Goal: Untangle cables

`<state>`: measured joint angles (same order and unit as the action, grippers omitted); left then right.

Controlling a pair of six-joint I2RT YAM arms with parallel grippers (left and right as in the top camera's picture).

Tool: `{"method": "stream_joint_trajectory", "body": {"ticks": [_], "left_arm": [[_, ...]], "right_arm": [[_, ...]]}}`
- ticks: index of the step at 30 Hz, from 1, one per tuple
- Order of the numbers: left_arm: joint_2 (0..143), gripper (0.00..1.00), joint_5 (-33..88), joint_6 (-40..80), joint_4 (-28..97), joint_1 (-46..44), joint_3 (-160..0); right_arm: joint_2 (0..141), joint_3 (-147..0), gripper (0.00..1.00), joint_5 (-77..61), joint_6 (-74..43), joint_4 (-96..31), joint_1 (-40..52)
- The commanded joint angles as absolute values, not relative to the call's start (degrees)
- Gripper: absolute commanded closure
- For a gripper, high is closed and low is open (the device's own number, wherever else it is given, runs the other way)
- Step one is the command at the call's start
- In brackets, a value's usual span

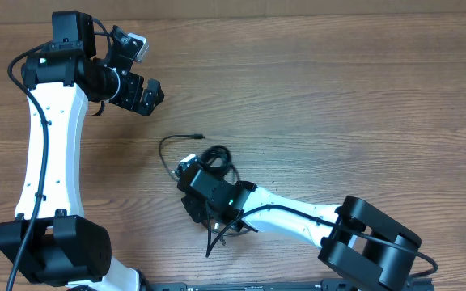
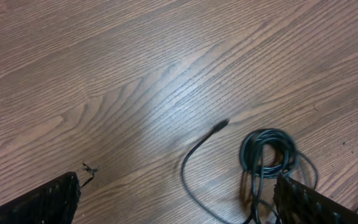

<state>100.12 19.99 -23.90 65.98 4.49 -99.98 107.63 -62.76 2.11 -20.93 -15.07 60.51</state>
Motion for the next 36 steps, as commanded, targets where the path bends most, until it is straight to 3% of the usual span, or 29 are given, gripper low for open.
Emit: {"method": "stream_joint_trajectory", "body": {"ticks": [1,6,10,11,18,24,27,33,36], "left_arm": [[100.0,0.00,21.3,-23.1,66.2,3.7,-99.4],[100.0,0.00,25.2,-27.8,67.8,3.2,-99.4],[100.0,0.12,32.1,-35.0,70.0,3.2,-99.4],[100.0,0.16,36.6,-40.5,72.0,2.9,-99.4],[100.0,0.16,49.9,-65.2,82.5,0.6,-99.4],[100.0,0.16,58.0,-80.5,90.5,0.6,-99.4],[100.0,0.16,58.8,-88.8,96.5,-1.4,-99.4],[100.0,0.14,58.0,-91.0,96.8,-7.5,-99.4],[100.0,0.20,56.4,-93.6,96.8,-10.2,-99.4]], "right_arm": [[108.5,-63.7,0.96,2.5,-21.0,-15.4,60.7],[105.9,-63.8,0.96,2.5,-20.9,-19.3,60.6],[100.2,-63.8,0.96,2.5,-19.1,-22.0,60.6],[96.2,-63.8,0.96,2.4,-17.8,-23.1,60.6],[78.1,-63.8,0.96,2.2,-16.0,-26.3,60.6],[65.2,-63.8,0.96,2.3,-14.5,-31.6,60.0],[63.9,-63.8,0.96,1.8,-14.5,-33.6,58.3],[63.9,-63.8,0.96,0.1,-14.5,-31.0,58.0],[63.9,-63.8,0.96,0.1,-14.5,-31.0,58.0]]}}
